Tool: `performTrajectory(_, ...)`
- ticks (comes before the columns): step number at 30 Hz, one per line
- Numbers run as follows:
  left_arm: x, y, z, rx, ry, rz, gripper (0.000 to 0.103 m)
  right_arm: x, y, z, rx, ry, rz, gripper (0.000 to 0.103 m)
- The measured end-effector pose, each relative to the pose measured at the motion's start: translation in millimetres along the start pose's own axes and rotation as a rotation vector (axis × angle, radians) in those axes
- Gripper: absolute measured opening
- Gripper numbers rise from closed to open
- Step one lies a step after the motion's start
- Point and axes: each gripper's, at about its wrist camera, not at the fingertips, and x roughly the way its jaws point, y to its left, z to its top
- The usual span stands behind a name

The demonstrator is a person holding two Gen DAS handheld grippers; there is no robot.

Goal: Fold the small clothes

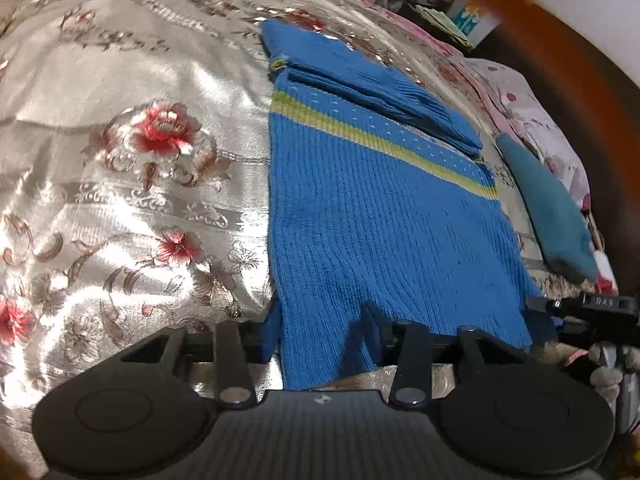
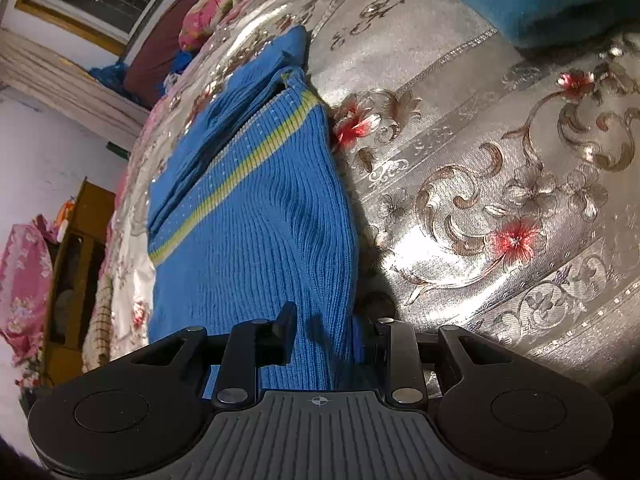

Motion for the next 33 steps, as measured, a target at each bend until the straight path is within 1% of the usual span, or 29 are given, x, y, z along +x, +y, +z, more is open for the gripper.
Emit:
performTrajectory(1,0,0,0,0.0,0.001,0.005,0.034,0,-1,0,0.004,0.0,0.006,0.028)
performTrajectory(2,0,1,1,-0.008,0.001,0.007,0.032,0,-2,0,0.009,0.0,0.01,0.028)
performTrajectory(3,0,2,2,-0.021,-0.001,0.0,0.028,1,-2,0,0.011,0.001,0.017,0.028)
performTrajectory(4,0,4,3,-0.04,-0.004,-0.013,0.026,1,-3,1,0.012,0.002,0.022,0.028)
performTrajectory(7,0,7,5,-0.076,-0.003,-0.039,0.026,2,-4,2,0.023,0.001,0.036,0.028)
performTrajectory(11,6,2,6,-0.062,0.016,-0.035,0.026,5,-6,4,0.04,0.002,0.044,0.028)
performTrajectory(14,11,0,9,-0.066,0.028,-0.041,0.029,4,-5,3,0.031,0.001,0.043,0.028)
performTrajectory(17,14,2,12,-0.075,0.034,-0.051,0.029,4,-6,2,0.044,0.001,0.049,0.028)
performTrajectory(19,13,3,12,-0.075,0.036,-0.059,0.028,5,-7,3,0.058,0.009,0.063,0.028)
performTrajectory(20,12,3,13,-0.073,0.034,-0.06,0.027,5,-7,2,0.068,0.01,0.067,0.026)
performTrajectory(21,10,4,14,-0.072,0.03,-0.067,0.023,5,-7,2,0.076,0.011,0.077,0.024)
performTrajectory(22,8,4,15,-0.071,0.026,-0.079,0.019,5,-6,1,0.082,0.013,0.091,0.019)
performTrajectory(27,-2,6,23,-0.079,-0.02,-0.149,0.017,5,3,3,0.092,-0.008,0.171,0.014)
performTrajectory(31,-7,10,40,-0.129,-0.072,-0.225,0.017,3,11,13,0.118,-0.051,0.246,0.013)
performTrajectory(33,-8,13,50,-0.161,-0.103,-0.261,0.015,2,13,21,0.139,-0.08,0.298,0.013)
